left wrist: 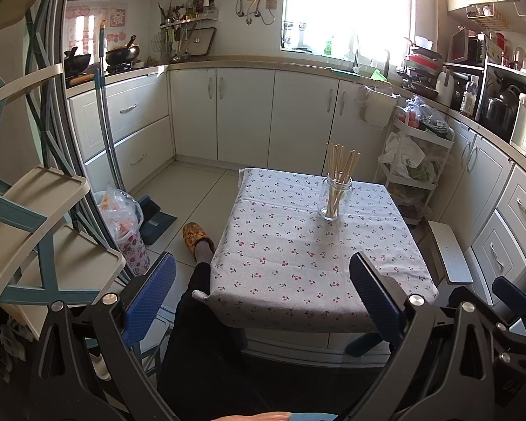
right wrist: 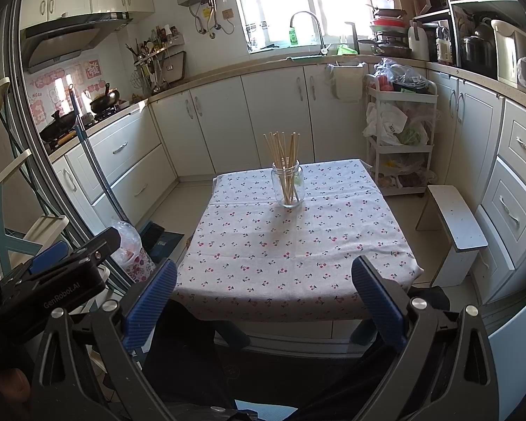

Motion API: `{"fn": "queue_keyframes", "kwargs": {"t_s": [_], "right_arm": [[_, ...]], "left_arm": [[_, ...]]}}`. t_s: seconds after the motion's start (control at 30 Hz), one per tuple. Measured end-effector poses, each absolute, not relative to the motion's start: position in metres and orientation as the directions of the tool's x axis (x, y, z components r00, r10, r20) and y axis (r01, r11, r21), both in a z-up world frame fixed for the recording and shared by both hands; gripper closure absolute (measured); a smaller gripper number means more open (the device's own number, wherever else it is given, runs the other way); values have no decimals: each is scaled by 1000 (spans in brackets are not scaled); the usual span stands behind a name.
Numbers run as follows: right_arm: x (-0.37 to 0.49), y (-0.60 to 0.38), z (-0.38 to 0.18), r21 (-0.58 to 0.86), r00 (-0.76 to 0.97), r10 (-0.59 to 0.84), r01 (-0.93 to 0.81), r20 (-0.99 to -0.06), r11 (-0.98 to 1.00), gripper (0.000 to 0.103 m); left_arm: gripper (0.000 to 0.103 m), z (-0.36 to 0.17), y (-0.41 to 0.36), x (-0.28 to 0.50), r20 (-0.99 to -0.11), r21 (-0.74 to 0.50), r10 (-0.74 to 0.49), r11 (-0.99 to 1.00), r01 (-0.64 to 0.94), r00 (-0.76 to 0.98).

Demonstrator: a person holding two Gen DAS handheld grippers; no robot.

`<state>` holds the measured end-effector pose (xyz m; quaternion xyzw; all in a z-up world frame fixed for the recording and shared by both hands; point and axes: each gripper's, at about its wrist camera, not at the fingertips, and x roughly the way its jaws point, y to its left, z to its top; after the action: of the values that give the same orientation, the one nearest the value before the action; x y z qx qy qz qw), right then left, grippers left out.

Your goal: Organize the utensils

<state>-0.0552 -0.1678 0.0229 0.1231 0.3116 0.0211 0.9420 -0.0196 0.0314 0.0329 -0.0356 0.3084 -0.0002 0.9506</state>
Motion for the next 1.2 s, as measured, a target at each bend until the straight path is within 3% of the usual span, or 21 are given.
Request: {"fn": "queue_keyframes", "kwargs": {"t_s": [1.2], "right_arm": [[-53, -159, 19, 255, 796, 114, 52, -595, 966, 7]], "left_arm": [[8, 34, 21, -6, -569, -31, -21, 1000, 5, 822]]}}
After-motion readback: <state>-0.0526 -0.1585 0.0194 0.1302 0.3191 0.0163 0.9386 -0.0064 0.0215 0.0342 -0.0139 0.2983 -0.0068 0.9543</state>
